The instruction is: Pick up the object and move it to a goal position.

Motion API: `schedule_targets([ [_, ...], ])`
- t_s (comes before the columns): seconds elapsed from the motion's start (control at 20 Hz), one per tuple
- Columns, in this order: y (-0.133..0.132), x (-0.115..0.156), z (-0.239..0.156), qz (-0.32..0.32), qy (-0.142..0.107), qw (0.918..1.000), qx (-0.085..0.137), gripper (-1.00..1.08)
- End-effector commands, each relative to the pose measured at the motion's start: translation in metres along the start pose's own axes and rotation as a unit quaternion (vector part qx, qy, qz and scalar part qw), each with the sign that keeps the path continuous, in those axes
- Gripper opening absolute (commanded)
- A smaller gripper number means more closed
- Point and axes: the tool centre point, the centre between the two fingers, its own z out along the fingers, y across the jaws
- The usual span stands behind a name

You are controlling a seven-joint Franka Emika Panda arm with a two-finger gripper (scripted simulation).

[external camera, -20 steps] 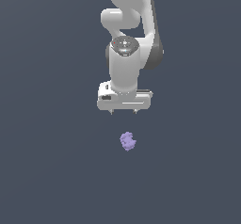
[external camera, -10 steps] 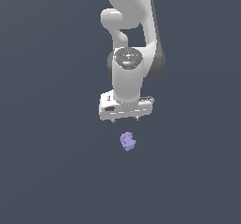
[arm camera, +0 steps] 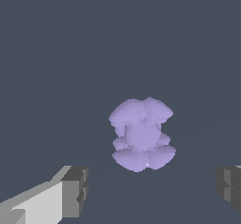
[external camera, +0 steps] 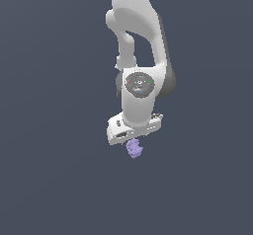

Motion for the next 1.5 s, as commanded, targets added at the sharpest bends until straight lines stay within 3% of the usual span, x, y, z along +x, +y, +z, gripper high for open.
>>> schedule_targets([
  [0.0,0.001,0.008,0.007,-0.019,0.000,0.9998,0.000,1.00],
  [0.6,0.002,0.017,0.019,-0.044,0.000,0.9990,0.001,1.00],
  [1.1,0.001,0.016,0.065,-0.046,0.000,0.9989,0.001,1.00],
  [1.4,0.001,0.018,0.068,-0.046,0.000,0.9989,0.001,1.00],
  [1.45,0.001,0.018,0.068,-0.046,0.000,0.9989,0.001,-1.00],
])
